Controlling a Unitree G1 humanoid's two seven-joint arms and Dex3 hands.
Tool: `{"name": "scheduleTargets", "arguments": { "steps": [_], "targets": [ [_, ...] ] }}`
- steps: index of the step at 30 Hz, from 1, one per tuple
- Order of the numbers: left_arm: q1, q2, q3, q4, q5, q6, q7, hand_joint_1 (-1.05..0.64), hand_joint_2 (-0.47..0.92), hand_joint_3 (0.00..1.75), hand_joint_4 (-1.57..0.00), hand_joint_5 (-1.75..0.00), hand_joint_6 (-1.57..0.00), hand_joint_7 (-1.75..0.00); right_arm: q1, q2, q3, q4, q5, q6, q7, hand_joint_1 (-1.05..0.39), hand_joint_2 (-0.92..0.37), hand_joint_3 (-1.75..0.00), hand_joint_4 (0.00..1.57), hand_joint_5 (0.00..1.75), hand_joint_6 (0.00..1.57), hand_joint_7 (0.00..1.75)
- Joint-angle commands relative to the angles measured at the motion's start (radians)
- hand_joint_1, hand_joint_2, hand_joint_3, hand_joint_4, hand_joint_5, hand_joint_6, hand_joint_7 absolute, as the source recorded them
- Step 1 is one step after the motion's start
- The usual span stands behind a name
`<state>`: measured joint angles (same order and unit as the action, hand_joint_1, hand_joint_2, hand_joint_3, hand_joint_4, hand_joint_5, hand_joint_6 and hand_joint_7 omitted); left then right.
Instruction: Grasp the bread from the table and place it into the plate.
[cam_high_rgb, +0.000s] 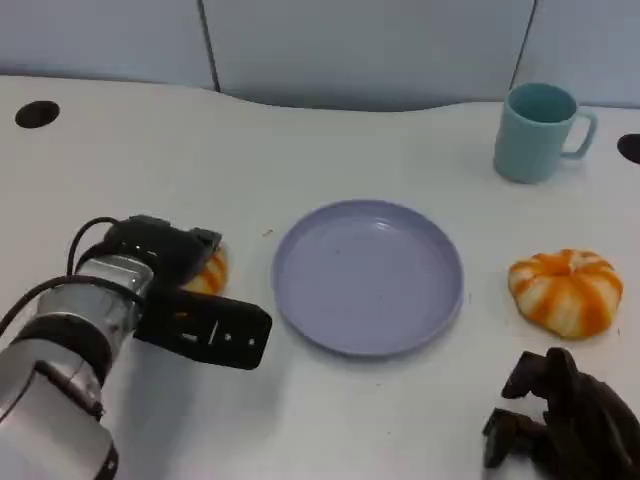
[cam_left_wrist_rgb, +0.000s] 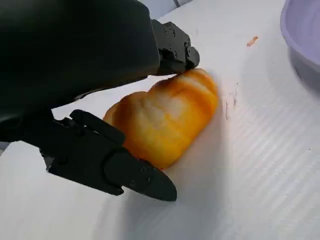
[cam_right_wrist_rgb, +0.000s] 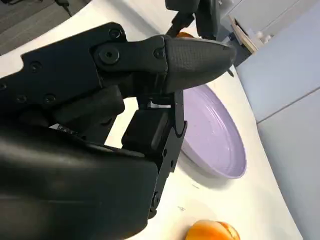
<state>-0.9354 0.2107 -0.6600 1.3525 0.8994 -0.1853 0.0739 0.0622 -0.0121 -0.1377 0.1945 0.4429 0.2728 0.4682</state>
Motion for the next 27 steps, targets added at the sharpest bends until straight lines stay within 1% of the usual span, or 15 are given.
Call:
{"name": "scheduleTargets", "arguments": {
  "steps": [1, 2, 4, 5, 6, 7, 8, 9, 10, 11, 12, 15, 17, 18, 27],
  "targets": [
    [0.021, 0.006, -0.008, 0.009, -0.014, -0.028, 0.029, -0.23, 0.91, 0.16, -0.62, -0.15, -0.72, -0.06, 0.023, -0.015, -0.004, -0.013, -0.005, 0.02, -0.018, -0.47, -0.92, -0.44, 1.23, 1.2, 1.14, 1.07],
    [0.023, 0.005, -0.013, 0.009, -0.014, -0.028, 0.038, -0.26, 0.92, 0.18, -0.85, -0.23, -0.91, -0.06, 0.023, -0.015, -0.003, -0.015, -0.007, 0.02, -0.019, -0.47, -0.92, -0.44, 1.24, 1.2, 1.14, 1.08],
    [0.031, 0.002, -0.016, 0.011, -0.017, -0.021, 0.064, -0.28, 0.92, 0.19, -0.97, -0.28, -1.0, -0.06, 0.026, -0.015, -0.002, -0.021, -0.009, 0.023, -0.027, -0.47, -0.92, -0.44, 1.24, 1.2, 1.14, 1.08],
    [0.041, 0.002, -0.019, 0.011, -0.016, -0.016, 0.096, -0.32, 0.92, 0.17, -0.87, -0.92, -1.11, -0.1, 0.027, -0.013, -0.003, -0.025, -0.008, 0.026, -0.032, -0.46, -0.92, -0.44, 1.23, 1.21, 1.13, 1.09],
    [0.05, 0.003, -0.021, 0.012, -0.014, -0.011, 0.124, -0.34, 0.92, 0.19, -0.79, -1.2, -1.15, -0.13, 0.027, -0.012, -0.004, -0.026, -0.007, 0.028, -0.035, -0.46, -0.92, -0.44, 1.23, 1.22, 1.12, 1.11],
    [0.056, 0.003, -0.026, 0.013, -0.011, -0.007, 0.145, -0.34, 0.92, 0.22, -0.73, -1.43, -1.08, -0.35, 0.027, -0.012, -0.005, -0.026, -0.005, 0.029, -0.035, -0.46, -0.92, -0.44, 1.22, 1.23, 1.12, 1.12],
    [0.059, 0.004, -0.029, 0.014, -0.009, -0.005, 0.157, -0.34, 0.92, 0.27, -0.68, -1.61, -0.82, -0.94, 0.026, -0.012, -0.005, -0.025, -0.004, 0.028, -0.035, -0.46, -0.92, -0.44, 1.22, 1.23, 1.11, 1.13],
    [0.062, 0.005, -0.034, 0.015, -0.007, -0.002, 0.167, -0.34, 0.92, 0.29, -0.67, -1.68, -0.71, -1.17, 0.028, -0.012, -0.004, -0.026, -0.004, 0.026, -0.033, -0.46, -0.92, -0.44, 1.22, 1.24, 1.11, 1.13],
    [0.064, 0.006, -0.037, 0.016, -0.006, 0.0, 0.175, -0.36, 0.92, 0.35, -0.64, -1.7, -0.62, -1.37, 0.029, -0.013, -0.003, -0.027, -0.005, 0.025, -0.032, -0.46, -0.92, -0.44, 1.21, 1.24, 1.11, 1.13],
    [0.067, 0.008, -0.038, 0.015, -0.007, -0.003, 0.189, -0.36, 0.92, 0.38, -0.63, -1.71, -0.56, -1.48, 0.03, -0.014, -0.003, -0.03, -0.002, 0.031, -0.032, -0.47, -0.92, -0.44, 1.21, 1.24, 1.11, 1.13],
    [0.07, 0.01, -0.036, 0.014, -0.012, -0.01, 0.204, -0.36, 0.92, 0.37, -0.63, -1.73, -0.55, -1.48, 0.03, -0.013, -0.004, -0.033, -0.002, 0.036, -0.037, -0.47, -0.92, -0.44, 1.21, 1.24, 1.11, 1.13],
    [0.08, 0.017, -0.026, 0.011, -0.027, -0.037, 0.252, -0.31, 0.92, 0.32, -0.67, -1.74, -0.61, -1.32, 0.033, -0.011, -0.002, -0.038, -0.004, 0.035, -0.042, -0.47, -0.92, -0.44, 1.22, 1.24, 1.11, 1.13],
    [0.083, 0.022, -0.023, 0.01, -0.032, -0.051, 0.272, -0.27, 0.92, 0.37, -0.67, -1.75, -0.5, -1.65, 0.036, -0.012, 0.0, -0.044, -0.003, 0.035, -0.039, -0.46, -0.92, -0.44, 1.21, 1.24, 1.11, 1.13],
    [0.083, 0.025, -0.022, 0.009, -0.033, -0.057, 0.286, -0.26, 0.92, 0.37, -0.68, -1.75, -0.48, -1.69, 0.036, -0.013, 0.002, -0.042, -0.006, 0.03, -0.036, -0.46, -0.92, -0.44, 1.21, 1.24, 1.11, 1.13],
    [0.062, 0.043, 0.028, -0.004, -0.069, -0.138, 0.423, -0.21, 0.9, 0.31, -0.74, -1.75, -0.54, -1.75, 0.011, -0.007, -0.001, -0.013, -0.003, 0.034, -0.043, -0.47, -0.92, -0.43, 1.24, 1.21, 1.14, 1.1]
  ]
}}
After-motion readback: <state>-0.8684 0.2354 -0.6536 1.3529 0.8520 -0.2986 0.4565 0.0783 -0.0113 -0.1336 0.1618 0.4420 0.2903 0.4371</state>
